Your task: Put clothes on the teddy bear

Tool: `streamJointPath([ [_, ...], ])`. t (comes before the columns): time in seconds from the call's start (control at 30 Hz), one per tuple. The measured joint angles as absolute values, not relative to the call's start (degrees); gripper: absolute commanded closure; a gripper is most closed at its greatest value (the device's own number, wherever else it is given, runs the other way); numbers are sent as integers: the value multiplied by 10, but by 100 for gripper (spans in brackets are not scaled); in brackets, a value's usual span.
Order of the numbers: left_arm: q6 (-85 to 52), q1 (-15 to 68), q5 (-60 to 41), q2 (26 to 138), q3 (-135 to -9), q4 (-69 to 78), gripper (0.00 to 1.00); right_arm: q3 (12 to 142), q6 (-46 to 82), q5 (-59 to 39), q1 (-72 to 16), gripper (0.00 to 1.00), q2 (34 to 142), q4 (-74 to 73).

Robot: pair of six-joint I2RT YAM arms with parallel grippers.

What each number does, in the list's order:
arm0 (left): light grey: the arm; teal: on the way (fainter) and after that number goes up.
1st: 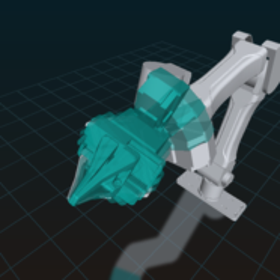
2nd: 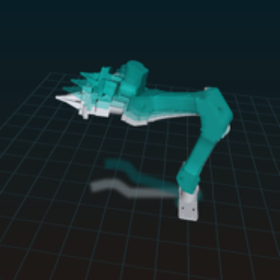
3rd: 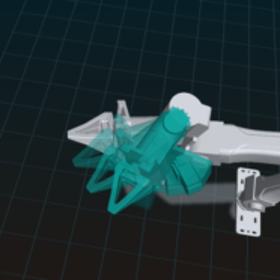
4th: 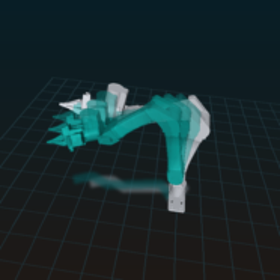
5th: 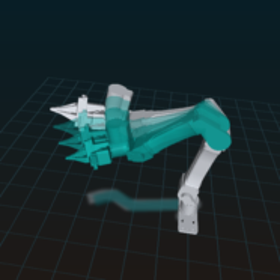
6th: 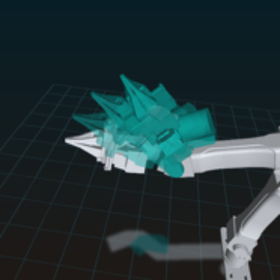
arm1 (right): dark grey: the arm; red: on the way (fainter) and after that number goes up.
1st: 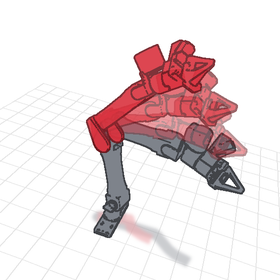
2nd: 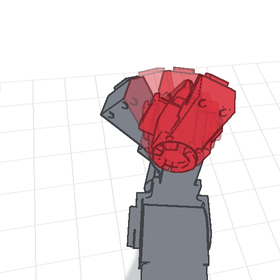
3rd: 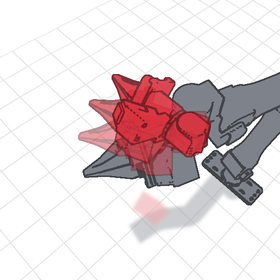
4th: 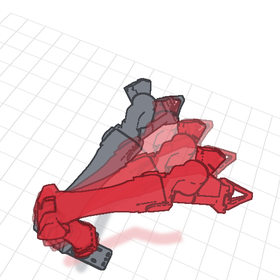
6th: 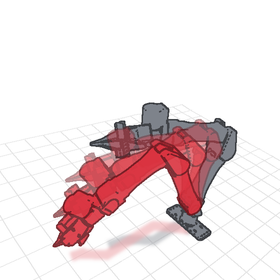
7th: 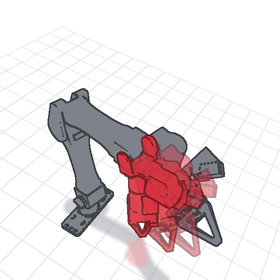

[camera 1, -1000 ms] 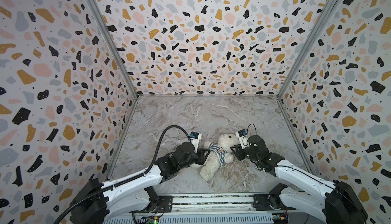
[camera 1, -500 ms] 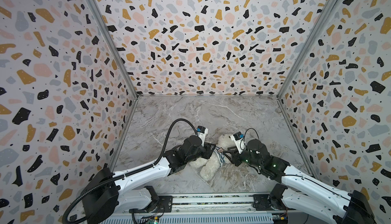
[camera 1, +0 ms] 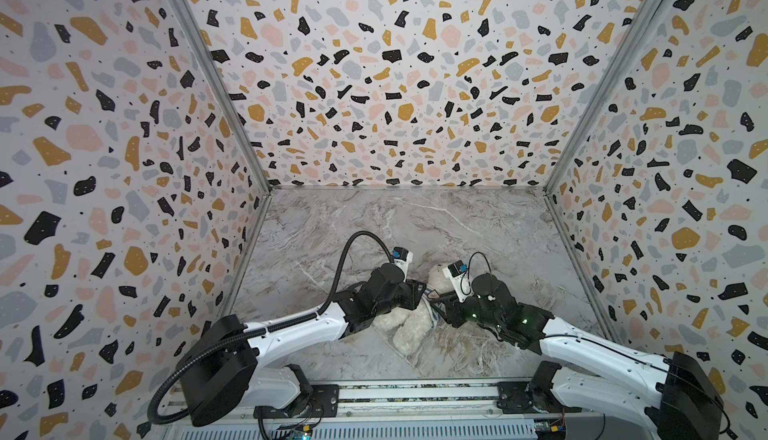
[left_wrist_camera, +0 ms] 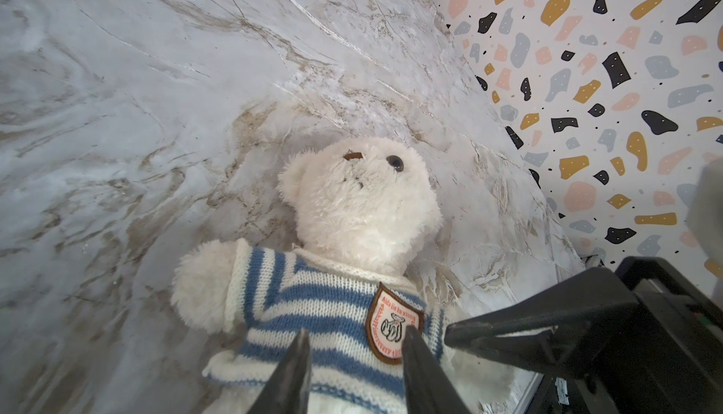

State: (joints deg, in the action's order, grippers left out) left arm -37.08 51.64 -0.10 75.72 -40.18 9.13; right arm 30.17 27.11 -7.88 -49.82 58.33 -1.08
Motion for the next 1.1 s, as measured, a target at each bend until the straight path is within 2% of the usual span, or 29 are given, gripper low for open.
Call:
streamJointPath([
  [0.37, -370, 516, -26, 789, -380, 116, 59, 283, 283, -57, -509, 68, 601, -21],
  [1.1, -367, 577, -20, 795, -318, 134, 60, 195, 335, -64, -502, 74, 569, 11],
])
